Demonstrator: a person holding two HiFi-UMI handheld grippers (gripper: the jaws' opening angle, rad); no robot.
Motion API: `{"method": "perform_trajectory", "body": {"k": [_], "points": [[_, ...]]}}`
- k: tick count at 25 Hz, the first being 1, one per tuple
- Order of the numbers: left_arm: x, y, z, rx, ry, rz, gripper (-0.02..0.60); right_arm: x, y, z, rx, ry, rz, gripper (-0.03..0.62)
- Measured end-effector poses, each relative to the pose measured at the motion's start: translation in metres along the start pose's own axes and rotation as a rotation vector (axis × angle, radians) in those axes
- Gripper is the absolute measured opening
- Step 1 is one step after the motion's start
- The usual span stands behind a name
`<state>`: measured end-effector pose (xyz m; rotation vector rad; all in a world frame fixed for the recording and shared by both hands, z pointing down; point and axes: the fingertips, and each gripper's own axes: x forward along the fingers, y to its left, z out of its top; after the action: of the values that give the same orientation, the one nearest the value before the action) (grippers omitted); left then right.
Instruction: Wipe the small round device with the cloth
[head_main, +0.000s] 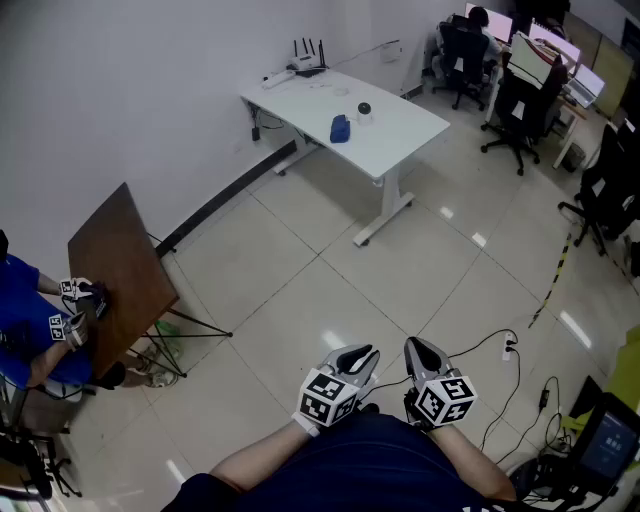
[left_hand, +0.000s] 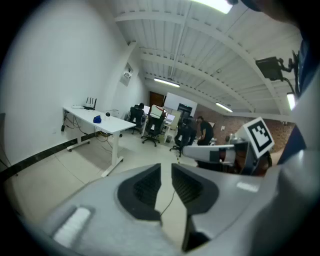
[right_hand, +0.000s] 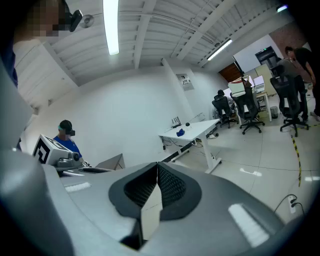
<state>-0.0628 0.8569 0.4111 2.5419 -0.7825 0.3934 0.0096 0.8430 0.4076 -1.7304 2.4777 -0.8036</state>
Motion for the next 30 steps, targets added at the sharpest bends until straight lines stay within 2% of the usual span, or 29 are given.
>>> {"method": "perform_trajectory", "body": {"k": [8, 15, 22, 30], "points": [[0.018, 0.026, 0.013, -0.008, 0.005, 0.028, 0.065, 0.030, -0.014, 0.011, 0.012, 0.003, 0.007, 0.012], [0.060, 0.059, 0.037, -0.018, 0.024, -0.008, 0.064, 0.074, -0.049, 0.031, 0.025, 0.014, -0.039, 0.012], [0.105, 0.127, 0.080, -0.041, 0.060, -0.044, 0.064, 0.157, -0.069, 0.062, 0.025, 0.048, -0.062, 0.012], [0.147, 0.209, 0.136, -0.045, 0.044, -0.084, 0.064, 0.252, -0.082, 0.101, 0.015, 0.046, -0.084, 0.012]]}}
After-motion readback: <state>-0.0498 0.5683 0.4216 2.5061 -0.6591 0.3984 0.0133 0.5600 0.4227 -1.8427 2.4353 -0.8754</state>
